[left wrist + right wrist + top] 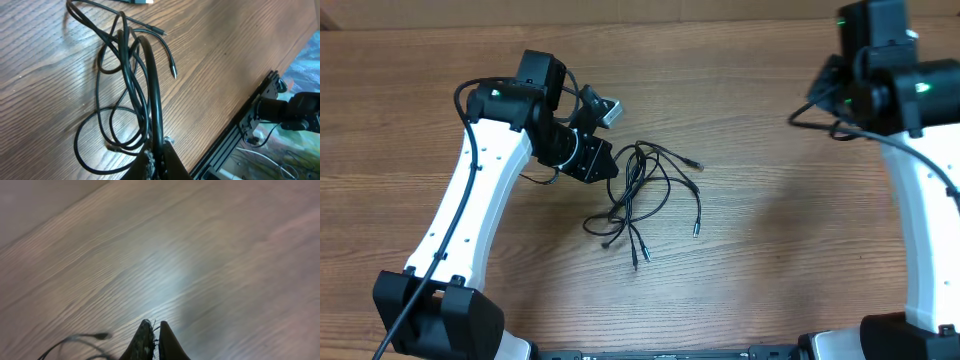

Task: Untangle cables
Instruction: 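Release the cables and raise the right gripper away to the right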

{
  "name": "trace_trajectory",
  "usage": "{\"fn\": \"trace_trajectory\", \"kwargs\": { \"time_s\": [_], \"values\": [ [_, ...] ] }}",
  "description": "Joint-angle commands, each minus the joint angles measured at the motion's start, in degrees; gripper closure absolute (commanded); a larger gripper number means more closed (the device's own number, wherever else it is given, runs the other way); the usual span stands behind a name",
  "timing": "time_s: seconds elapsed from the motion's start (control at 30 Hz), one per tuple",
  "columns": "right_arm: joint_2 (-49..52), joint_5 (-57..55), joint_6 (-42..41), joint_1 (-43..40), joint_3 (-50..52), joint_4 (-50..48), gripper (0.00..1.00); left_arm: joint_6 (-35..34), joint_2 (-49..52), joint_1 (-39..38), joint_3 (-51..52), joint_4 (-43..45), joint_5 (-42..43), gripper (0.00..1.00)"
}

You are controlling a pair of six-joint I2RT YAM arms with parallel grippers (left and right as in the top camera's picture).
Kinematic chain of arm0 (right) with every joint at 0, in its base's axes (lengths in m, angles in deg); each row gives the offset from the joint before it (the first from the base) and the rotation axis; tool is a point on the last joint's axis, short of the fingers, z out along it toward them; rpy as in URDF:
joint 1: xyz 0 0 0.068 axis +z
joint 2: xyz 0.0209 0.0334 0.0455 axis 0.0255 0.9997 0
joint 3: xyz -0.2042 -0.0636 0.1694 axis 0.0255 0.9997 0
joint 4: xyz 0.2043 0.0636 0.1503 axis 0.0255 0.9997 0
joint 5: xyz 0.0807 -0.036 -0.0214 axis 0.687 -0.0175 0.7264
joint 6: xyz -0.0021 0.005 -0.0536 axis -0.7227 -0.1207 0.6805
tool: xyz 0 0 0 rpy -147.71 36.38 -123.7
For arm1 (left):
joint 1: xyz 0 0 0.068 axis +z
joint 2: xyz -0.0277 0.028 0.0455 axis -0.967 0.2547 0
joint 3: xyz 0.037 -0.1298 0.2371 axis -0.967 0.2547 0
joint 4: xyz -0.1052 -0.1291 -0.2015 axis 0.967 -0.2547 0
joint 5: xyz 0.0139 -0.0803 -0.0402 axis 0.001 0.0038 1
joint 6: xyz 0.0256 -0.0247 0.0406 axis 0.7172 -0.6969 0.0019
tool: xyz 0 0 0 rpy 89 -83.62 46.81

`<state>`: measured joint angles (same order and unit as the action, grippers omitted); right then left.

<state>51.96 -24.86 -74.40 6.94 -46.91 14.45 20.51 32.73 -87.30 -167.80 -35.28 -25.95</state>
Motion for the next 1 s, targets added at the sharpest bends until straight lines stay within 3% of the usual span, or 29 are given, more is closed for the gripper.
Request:
{"fn": "trace_trajectory", "kwargs": {
  "time_s": [0.0, 0.1, 0.27, 0.4, 0.67, 0.77, 0.97],
  "values": [
    [-1.18, 4.81, 3.58, -0.76, -1.14, 0.31, 0.91, -0.15, -0.28, 0.79, 0.55, 0.02, -0.11, 0.96],
    [-1.18, 14.12, 11.69, -0.33, -1.14, 0.92, 0.56, -0.20, -0.28, 0.79, 0.55, 0.02, 0.33, 0.96],
    [-1.16, 36.68, 29.79, -0.24, -1.07, 3.32, 0.50, -0.17, -0.79, 0.81, 0.07, -0.11, 1.57, 0.96],
    [-1.11, 46.82, 44.06, -0.24, -0.74, 7.72, 0.30, -0.22, -1.20, 0.79, -2.71, -0.07, 2.67, 0.96],
    [-1.09, 57.09, 60.22, 1.49, 5.38, 7.43, 0.31, -3.28, -1.20, 0.79, -19.34, -6.29, 3.96, 0.96],
    [-1.09, 57.09, 60.41, 2.71, 8.46, 4.35, 0.31, -4.83, -1.20, 0.79, -24.50, -8.48, 3.93, 0.96],
    [-1.05, 61.99, 59.91, 6.43, 15.06, -5.97, 0.43, -6.19, -1.20, 0.79, -32.37, -12.15, 4.11, 0.96]
  ]
}}
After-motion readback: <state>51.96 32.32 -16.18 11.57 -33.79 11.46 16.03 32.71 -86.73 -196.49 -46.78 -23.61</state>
